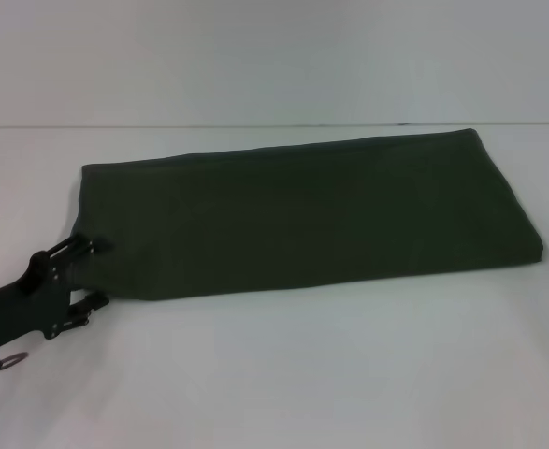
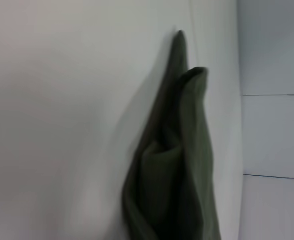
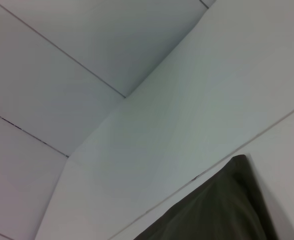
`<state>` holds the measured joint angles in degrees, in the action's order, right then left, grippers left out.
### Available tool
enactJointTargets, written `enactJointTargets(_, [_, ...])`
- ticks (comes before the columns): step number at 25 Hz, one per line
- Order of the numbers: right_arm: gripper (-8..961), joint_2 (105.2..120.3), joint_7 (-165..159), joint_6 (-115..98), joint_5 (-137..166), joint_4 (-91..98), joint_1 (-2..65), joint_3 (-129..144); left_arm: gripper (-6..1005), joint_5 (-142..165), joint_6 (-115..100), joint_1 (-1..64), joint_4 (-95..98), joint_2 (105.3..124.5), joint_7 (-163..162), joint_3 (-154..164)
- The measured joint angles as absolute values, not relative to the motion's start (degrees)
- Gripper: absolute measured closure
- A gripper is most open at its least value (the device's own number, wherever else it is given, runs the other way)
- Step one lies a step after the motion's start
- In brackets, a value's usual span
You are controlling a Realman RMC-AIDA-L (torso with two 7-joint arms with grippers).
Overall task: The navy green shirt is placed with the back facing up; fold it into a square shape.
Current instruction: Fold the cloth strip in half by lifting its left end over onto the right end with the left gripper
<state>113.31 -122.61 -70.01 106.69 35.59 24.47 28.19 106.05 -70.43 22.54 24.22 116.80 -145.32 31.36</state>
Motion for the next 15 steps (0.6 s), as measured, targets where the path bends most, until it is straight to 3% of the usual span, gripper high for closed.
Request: enactJointTargets(15, [28,113.28,-122.6,-70.0,106.7,35.2,24.1,27.4,65,107.5,-66.1,24.3,24.6,116.65,-146.0,31.5])
